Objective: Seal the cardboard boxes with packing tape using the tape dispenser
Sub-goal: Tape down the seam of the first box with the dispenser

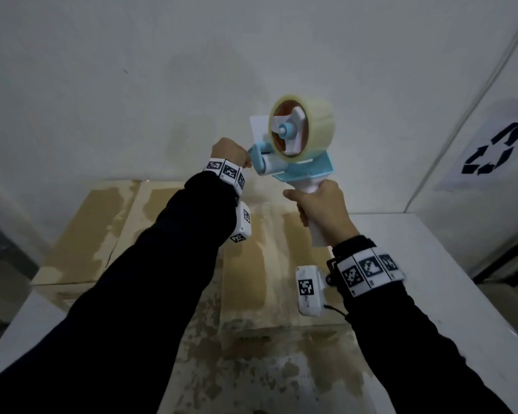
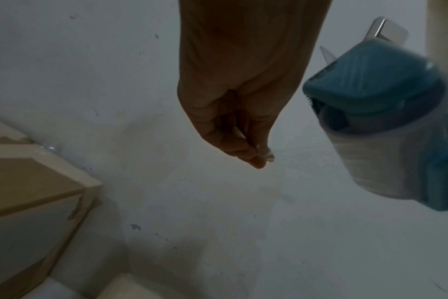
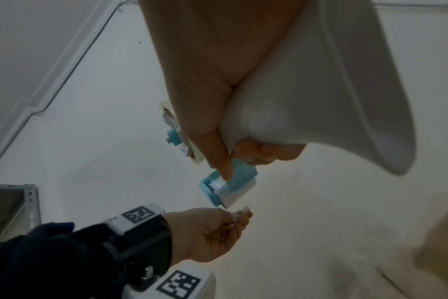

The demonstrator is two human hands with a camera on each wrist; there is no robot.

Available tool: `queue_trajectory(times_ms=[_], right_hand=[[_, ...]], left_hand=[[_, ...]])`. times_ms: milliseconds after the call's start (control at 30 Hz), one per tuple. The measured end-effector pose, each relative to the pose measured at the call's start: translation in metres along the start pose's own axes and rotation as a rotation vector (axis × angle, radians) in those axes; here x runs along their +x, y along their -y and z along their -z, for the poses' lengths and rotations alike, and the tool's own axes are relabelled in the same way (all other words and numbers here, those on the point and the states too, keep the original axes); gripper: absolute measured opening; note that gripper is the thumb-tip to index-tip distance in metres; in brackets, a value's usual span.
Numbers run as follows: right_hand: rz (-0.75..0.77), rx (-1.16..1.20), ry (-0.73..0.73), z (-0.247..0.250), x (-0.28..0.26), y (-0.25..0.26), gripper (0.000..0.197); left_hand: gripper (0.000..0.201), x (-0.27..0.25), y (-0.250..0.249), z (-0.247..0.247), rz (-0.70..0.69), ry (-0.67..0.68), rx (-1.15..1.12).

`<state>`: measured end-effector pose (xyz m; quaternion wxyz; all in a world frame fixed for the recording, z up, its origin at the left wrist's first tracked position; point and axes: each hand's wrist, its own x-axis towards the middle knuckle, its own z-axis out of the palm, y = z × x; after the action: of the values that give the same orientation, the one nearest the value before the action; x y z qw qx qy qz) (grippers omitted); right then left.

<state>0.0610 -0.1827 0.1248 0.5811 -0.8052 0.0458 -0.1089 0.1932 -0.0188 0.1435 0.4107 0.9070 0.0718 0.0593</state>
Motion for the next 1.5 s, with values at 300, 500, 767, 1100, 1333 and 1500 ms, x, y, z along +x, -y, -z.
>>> queue_trajectory(times_ms=[300,500,767,1100,1333,1500], right_hand=[[-0.224,0.279,0.131,-0.010,-0.023,-0.017,0.023],[-0.227,0.236,0.089,-0.004,-0.038,-0.019,0.024],[-0.205,0.227,0.097,0.018,-0.044,-0.008,0.020],[-0.286,0.304,0.020,0.027,-0.028,-0.029,0.023],[-0.376,0.213,-0.029,0.015,-0.013,-0.066,0.018],[-0.382,0.166,-0.049,0.008,0.000,-0.080,0.016]], left_hand=[[0.022,-0.009,0.018,-0.011,0.018,0.056,-0.004],[0.025,-0.009,0.025,-0.019,-0.007,-0.026,0.005],[0.015,0.022,0.025,-0.008,0.054,0.029,-0.155],[0.019,0.029,0.039,-0.042,0.044,0.121,-0.071],[0.026,0.040,0.060,-0.078,0.257,0.370,-0.202],[0.016,0.053,0.076,-0.099,0.133,0.401,-0.199]])
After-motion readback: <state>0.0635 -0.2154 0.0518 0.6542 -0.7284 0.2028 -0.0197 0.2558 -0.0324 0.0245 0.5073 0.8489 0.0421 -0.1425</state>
